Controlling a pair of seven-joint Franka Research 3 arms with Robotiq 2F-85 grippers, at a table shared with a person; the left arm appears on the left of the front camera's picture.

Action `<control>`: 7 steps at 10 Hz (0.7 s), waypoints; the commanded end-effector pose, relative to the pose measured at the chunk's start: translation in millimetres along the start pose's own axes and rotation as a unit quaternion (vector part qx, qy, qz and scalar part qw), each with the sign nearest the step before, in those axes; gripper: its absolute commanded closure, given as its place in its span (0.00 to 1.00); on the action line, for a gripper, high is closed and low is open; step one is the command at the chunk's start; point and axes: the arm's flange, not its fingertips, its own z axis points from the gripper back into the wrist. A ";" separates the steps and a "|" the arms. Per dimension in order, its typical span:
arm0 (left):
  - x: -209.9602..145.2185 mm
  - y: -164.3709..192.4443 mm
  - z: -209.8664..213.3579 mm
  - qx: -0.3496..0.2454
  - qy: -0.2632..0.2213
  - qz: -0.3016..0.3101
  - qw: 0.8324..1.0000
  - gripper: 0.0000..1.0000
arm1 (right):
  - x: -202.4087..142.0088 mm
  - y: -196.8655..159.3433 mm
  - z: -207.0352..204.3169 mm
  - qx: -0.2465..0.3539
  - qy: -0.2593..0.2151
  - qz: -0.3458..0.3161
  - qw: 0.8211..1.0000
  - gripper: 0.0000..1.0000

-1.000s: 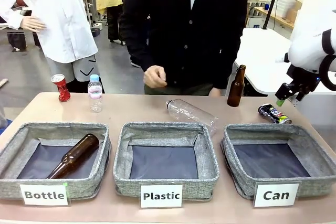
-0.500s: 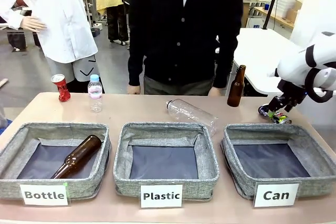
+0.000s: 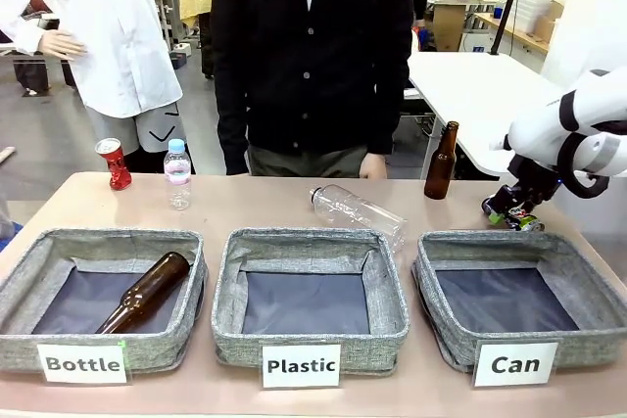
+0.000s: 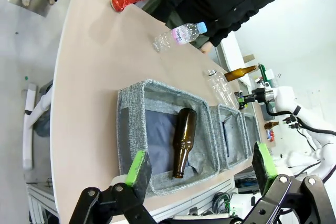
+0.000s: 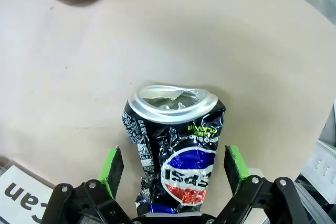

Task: Sort the can waste into the basket.
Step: Pick up the can waste from the table and place it in the right Fabric basket.

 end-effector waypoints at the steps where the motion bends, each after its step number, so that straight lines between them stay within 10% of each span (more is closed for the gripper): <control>1: 1.6 -0.1 0.4 -0.009 -0.007 -0.011 1.000 0.00 | 7.0 -7.1 -3.8 0.002 -0.016 0.006 1.000 0.00; 5: 1.6 -0.1 0.4 -0.009 -0.007 -0.011 1.000 0.00 | 8.6 -6.7 -5.2 -0.003 -0.008 0.002 1.000 0.00; 6: 1.6 -0.1 0.4 -0.009 -0.007 -0.011 1.000 0.00 | 8.9 -6.4 -4.6 -0.003 -0.004 -0.001 1.000 0.60; 7: 1.6 -0.1 0.4 -0.009 -0.007 -0.011 1.000 0.00 | 8.8 -6.0 -4.6 0.003 0.000 0.000 1.000 0.60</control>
